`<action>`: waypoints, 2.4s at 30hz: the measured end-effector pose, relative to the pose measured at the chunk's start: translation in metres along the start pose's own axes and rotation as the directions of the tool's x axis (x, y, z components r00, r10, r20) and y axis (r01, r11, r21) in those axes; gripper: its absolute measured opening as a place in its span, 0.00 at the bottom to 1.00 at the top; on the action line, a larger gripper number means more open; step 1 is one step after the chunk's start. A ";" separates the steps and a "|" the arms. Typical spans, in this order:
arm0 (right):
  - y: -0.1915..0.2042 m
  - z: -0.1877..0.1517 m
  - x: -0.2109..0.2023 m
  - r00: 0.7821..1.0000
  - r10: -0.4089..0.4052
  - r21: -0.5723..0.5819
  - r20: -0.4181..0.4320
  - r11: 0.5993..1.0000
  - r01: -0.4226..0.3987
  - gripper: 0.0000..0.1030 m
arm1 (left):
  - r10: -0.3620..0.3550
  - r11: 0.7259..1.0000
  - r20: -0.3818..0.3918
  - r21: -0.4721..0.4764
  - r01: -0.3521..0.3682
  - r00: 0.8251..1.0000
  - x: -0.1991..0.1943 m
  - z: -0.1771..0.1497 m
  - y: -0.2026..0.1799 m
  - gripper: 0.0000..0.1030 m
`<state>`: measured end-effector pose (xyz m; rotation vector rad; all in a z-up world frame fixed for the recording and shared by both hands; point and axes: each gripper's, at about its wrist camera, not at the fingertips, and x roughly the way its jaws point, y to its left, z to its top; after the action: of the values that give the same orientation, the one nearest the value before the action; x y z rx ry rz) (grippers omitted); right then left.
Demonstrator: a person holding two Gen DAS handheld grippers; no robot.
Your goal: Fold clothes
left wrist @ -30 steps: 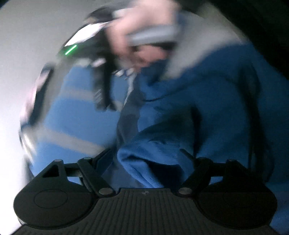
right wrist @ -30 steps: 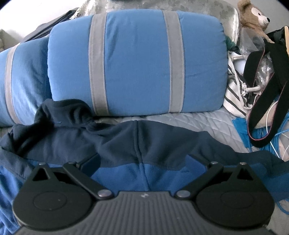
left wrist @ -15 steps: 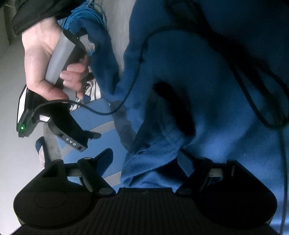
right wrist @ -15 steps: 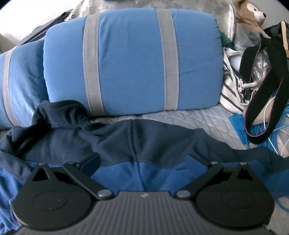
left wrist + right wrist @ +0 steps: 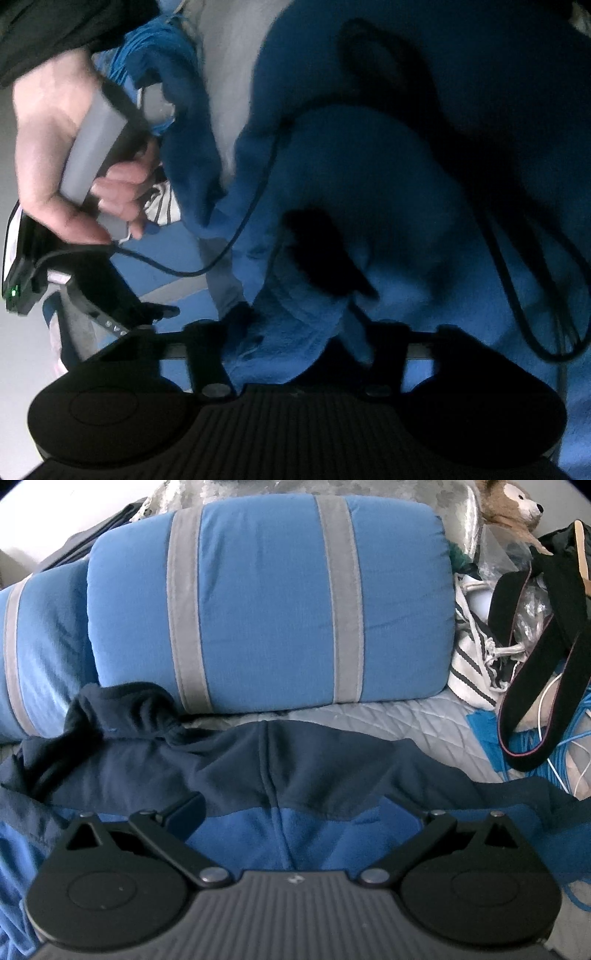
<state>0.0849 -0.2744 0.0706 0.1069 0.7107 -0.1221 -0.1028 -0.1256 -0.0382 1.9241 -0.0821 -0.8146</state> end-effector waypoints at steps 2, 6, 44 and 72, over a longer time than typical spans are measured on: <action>-0.002 0.000 0.000 1.000 -0.001 0.003 -0.002 1.000 0.001 1.00 | 0.003 0.999 0.007 -0.053 -0.003 1.000 -0.002 -0.001 0.005 0.34; -0.005 0.001 0.001 1.000 -0.004 0.014 -0.005 1.000 0.004 1.00 | 0.020 0.982 0.031 -0.189 -0.014 0.999 -0.008 -0.004 0.017 0.28; -0.026 -0.022 0.007 0.656 0.745 0.651 0.122 0.438 -0.619 0.32 | 0.238 0.642 -0.237 -0.689 -0.336 0.942 -0.034 -0.032 0.078 0.24; 0.023 0.000 -0.062 0.791 0.593 0.035 0.151 0.797 -0.604 0.14 | 0.160 0.727 -0.106 -0.660 -0.190 0.981 -0.032 -0.027 0.068 0.52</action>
<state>0.0415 -0.2466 0.1128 0.3971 0.5082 0.4547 -0.0922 -0.1257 0.0413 1.2175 0.0524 -0.5648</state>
